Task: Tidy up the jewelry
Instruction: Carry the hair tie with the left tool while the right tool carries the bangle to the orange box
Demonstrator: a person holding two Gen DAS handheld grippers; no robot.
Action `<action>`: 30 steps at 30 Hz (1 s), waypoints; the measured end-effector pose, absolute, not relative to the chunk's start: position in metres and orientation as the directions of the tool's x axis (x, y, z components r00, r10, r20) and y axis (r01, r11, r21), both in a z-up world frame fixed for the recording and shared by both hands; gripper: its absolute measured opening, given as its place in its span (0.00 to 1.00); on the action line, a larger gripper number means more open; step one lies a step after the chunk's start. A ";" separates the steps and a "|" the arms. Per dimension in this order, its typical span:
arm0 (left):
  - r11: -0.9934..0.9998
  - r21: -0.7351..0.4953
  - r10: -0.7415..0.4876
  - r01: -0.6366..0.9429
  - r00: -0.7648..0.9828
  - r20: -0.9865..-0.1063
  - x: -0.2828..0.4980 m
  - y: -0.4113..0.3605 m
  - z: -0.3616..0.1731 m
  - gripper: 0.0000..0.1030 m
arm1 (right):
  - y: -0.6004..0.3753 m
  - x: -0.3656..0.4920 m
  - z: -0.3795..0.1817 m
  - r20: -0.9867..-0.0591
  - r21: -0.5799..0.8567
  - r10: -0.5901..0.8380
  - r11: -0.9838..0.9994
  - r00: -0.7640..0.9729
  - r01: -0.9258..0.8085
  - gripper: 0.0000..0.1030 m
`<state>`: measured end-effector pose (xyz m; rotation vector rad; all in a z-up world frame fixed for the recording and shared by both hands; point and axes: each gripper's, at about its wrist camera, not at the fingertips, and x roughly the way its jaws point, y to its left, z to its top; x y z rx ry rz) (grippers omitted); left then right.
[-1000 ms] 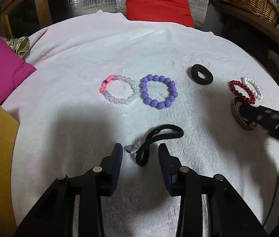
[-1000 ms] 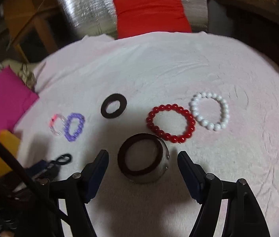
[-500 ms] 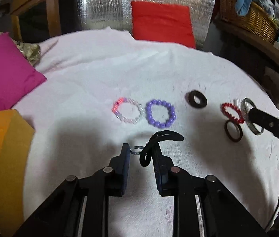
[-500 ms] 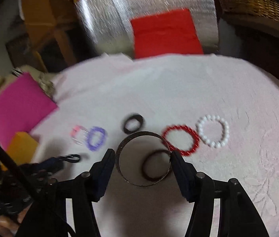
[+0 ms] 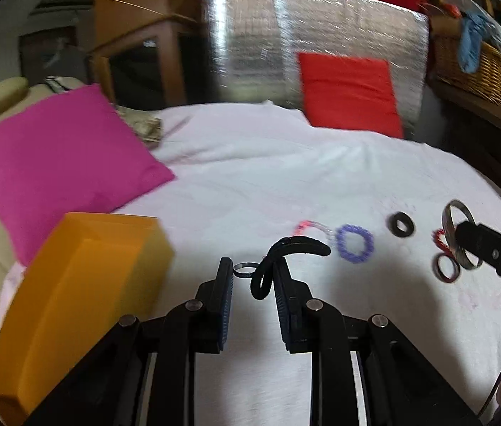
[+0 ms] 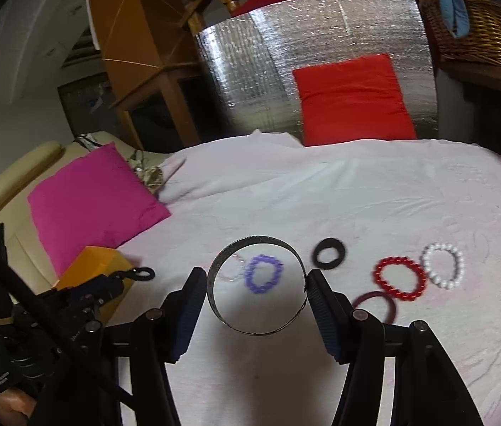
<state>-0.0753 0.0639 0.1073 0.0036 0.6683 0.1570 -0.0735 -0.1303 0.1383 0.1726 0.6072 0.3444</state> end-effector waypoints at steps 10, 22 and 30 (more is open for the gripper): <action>0.946 0.111 0.316 -0.306 0.784 -0.533 -0.112 0.108 0.124 0.23 | -0.078 -0.087 0.143 -0.493 0.291 0.441 0.896 0.750 -0.336 0.60; 0.897 0.092 0.413 -0.433 0.744 -0.525 -0.139 0.172 0.127 0.23 | 0.002 -0.084 0.153 -0.450 0.330 0.548 0.836 0.705 -0.439 0.60; 0.864 0.059 0.450 -0.500 0.715 -0.535 -0.155 0.209 0.125 0.23 | 0.050 -0.074 0.156 -0.428 0.361 0.611 0.791 0.666 -0.494 0.60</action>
